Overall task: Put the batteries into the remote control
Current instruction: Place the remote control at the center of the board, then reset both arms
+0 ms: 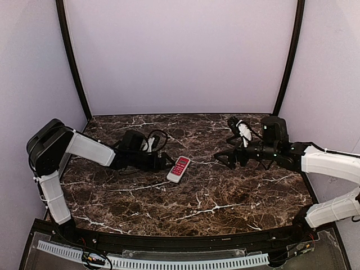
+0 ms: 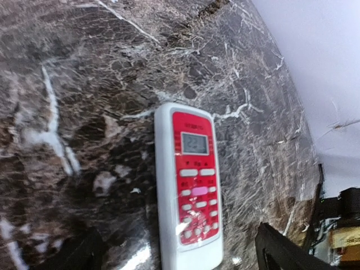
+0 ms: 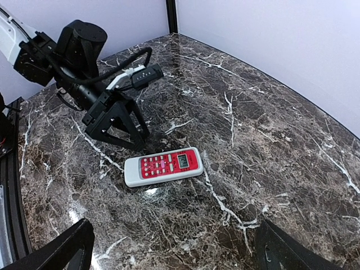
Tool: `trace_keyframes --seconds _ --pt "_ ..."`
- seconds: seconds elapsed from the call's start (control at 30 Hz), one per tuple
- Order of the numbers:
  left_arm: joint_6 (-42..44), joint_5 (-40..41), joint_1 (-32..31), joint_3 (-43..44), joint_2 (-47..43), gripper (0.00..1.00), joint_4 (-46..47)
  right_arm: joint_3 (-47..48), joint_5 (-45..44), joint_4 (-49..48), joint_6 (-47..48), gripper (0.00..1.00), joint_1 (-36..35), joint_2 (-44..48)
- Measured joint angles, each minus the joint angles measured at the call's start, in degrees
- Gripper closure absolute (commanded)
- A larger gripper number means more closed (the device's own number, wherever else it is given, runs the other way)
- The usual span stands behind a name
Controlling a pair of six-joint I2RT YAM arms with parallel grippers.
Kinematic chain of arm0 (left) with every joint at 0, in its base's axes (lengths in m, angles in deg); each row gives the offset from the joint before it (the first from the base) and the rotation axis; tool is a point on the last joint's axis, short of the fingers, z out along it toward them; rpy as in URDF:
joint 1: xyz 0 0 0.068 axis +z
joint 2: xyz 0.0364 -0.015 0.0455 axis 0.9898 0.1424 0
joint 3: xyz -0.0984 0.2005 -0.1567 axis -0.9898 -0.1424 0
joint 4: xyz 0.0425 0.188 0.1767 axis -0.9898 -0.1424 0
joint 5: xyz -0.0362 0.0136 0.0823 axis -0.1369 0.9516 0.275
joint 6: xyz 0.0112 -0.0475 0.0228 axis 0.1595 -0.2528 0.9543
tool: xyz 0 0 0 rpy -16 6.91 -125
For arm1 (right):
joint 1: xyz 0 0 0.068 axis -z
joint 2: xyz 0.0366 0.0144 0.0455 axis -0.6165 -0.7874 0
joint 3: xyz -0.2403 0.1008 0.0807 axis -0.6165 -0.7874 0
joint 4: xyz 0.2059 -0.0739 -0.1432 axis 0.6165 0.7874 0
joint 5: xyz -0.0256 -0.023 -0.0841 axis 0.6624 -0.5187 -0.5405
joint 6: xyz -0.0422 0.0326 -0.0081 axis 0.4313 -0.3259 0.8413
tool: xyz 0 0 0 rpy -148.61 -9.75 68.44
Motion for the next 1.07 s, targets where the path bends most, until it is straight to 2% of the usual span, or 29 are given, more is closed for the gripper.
trace_keyframes --seconds 0.17,0.37,0.47,0.63,0.87,1.07 --pt "4.4 7.1 3.6 3.0 -8.4 0.01 -13.0 0.0 0.0 0.0 -0.7 0.01 1.8 -0.1" --pt "6.6 8.9 12.7 9.0 -16.6 0.01 -22.6 1.0 0.4 0.0 -3.3 0.02 7.8 0.4" --pt "7.4 10.4 15.2 7.1 -20.8 0.01 -25.2 1.1 1.1 -0.2 -5.4 0.01 11.5 0.6" --pt "7.7 12.4 15.9 0.5 -24.7 0.01 -27.3 -1.5 2.4 -3.6 -9.2 0.02 15.7 -1.3" --pt "6.7 13.4 15.9 -10.3 -25.6 0.01 -27.4 -11.2 4.0 -8.5 -13.5 0.01 16.5 -6.3" --pt "6.8 14.6 15.9 -11.0 -27.8 0.01 -26.9 -13.0 4.4 -12.7 -15.4 0.01 16.8 -7.4"
